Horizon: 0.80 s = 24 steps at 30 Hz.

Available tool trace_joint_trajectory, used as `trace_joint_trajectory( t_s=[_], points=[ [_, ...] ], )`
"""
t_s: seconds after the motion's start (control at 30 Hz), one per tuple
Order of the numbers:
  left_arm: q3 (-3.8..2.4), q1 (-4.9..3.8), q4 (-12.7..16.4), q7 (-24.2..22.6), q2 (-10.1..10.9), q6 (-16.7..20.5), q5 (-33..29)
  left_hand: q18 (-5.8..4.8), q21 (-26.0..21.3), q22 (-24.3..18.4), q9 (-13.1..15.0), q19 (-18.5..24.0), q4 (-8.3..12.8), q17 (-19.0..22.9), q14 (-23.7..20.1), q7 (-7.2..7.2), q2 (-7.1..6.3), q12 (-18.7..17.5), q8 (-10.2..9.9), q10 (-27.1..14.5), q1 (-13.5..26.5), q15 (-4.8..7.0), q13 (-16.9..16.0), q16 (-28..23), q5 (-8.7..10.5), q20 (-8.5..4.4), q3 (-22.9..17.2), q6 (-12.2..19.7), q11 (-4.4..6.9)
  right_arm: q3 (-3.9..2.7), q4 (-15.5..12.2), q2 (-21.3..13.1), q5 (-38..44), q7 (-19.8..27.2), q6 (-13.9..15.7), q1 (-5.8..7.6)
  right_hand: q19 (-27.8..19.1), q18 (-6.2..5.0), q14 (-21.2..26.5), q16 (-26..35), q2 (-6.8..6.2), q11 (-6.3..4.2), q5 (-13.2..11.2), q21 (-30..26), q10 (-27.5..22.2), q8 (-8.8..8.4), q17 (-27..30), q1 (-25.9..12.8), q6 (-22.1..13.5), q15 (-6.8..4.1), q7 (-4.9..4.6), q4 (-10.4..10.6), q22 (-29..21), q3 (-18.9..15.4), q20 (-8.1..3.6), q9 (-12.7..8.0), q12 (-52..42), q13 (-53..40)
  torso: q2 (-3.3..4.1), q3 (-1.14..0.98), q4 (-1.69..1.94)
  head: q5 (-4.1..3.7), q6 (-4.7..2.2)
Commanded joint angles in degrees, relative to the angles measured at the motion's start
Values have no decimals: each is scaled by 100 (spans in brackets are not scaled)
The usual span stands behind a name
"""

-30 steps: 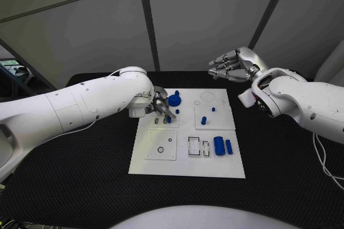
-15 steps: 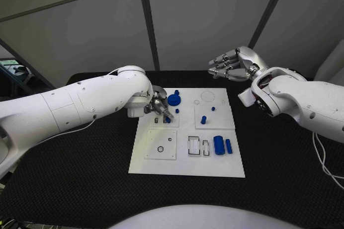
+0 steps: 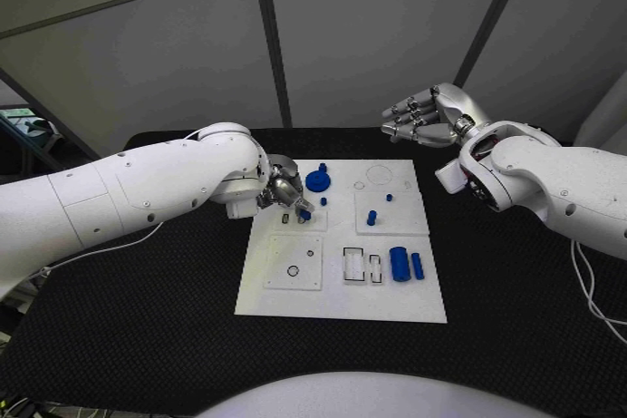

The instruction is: Assemble the parts on the task board

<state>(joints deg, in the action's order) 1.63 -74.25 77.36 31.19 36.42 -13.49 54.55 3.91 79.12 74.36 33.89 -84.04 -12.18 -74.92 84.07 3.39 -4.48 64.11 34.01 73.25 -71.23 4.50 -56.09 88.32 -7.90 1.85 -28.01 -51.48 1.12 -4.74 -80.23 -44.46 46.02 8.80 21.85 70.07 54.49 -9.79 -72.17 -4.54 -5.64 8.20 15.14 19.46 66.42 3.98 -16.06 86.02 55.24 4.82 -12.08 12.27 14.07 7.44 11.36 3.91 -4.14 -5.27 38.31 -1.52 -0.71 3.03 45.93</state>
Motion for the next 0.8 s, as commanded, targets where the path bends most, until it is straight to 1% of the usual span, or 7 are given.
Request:
trace_joint_trajectory(
  t_s=[0.03,0.1,0.23,0.33,0.53,0.7,0.8],
  points=[
    [-2,1,137,-103,93,632,-159,-74,27,23,43,-97,910,-1355,545,-26,-18,-7,50,75,97,12,-10,40,-21,-31,-974,18,6,-4,3,3,-16,49,-37,12,45,-67,-29,21,2,3,18,-26,-17,-6,8,-69,-37,11,-21,-22,-7,-9,8,-7,-2,10,-1,-5,3,12,16],
    [-1,8,214,-118,158,826,-168,-80,48,58,64,-110,928,-1364,548,-31,-37,16,65,99,125,16,-36,48,-23,-35,-1024,12,11,-4,6,-3,-16,53,-40,11,49,-67,-32,27,3,5,22,-35,-18,-6,11,-82,-39,13,-22,-18,-13,-14,10,-7,-2,15,-4,-5,5,13,10],
    [1,44,368,-145,282,1187,-165,-85,66,87,99,-123,959,-1369,550,-40,-70,41,89,131,173,25,-63,53,-27,-44,-1119,3,20,-4,17,-22,-16,61,-42,11,49,-67,-32,27,3,5,22,-35,-18,-6,11,-82,-39,13,-22,-18,-13,-14,10,-7,-2,15,-26,3,26,10,43],
    [2,103,481,-155,356,1399,-8,-87,72,97,108,-127,969,-1375,552,-43,-81,50,95,141,183,27,-74,58,-28,-46,-1143,2,23,-4,26,-32,-16,64,-42,11,49,-67,-32,27,3,5,22,-35,-18,-6,11,-82,-39,13,-22,-18,-13,-14,10,-7,-3,15,-42,-1,44,8,75],
    [4,219,587,-148,395,1565,392,-88,78,107,126,-132,988,-1374,552,-48,-105,52,106,151,203,32,-75,58,-31,-51,-1186,-2,28,-4,38,-34,-16,57,-46,11,52,-66,-34,32,4,7,24,-43,-19,-6,14,-96,-41,15,-23,-14,-19,-19,11,-7,-3,21,-52,2,56,9,99],
    [4,332,599,-126,375,1587,747,-85,67,93,135,-128,999,-1364,549,-50,-117,24,112,139,213,34,-39,49,-34,-53,-1212,-4,30,-3,39,-36,31,-25,-33,10,57,-66,-37,41,2,10,29,-58,-24,-7,19,-118,-45,18,-25,-10,-29,-31,14,-7,-4,31,-42,-1,39,26,84],
    [4,377,586,-114,353,1596,921,-86,70,98,139,-129,1002,-1359,548,-51,-120,16,114,136,217,36,-30,46,-36,-54,-1224,-5,31,-3,36,-35,42,-45,-30,10,58,-66,-38,43,2,11,29,-60,-25,-7,20,-121,-46,18,-25,-9,-31,-33,14,-7,-4,32,-36,1,45,17,85]
  ],
)
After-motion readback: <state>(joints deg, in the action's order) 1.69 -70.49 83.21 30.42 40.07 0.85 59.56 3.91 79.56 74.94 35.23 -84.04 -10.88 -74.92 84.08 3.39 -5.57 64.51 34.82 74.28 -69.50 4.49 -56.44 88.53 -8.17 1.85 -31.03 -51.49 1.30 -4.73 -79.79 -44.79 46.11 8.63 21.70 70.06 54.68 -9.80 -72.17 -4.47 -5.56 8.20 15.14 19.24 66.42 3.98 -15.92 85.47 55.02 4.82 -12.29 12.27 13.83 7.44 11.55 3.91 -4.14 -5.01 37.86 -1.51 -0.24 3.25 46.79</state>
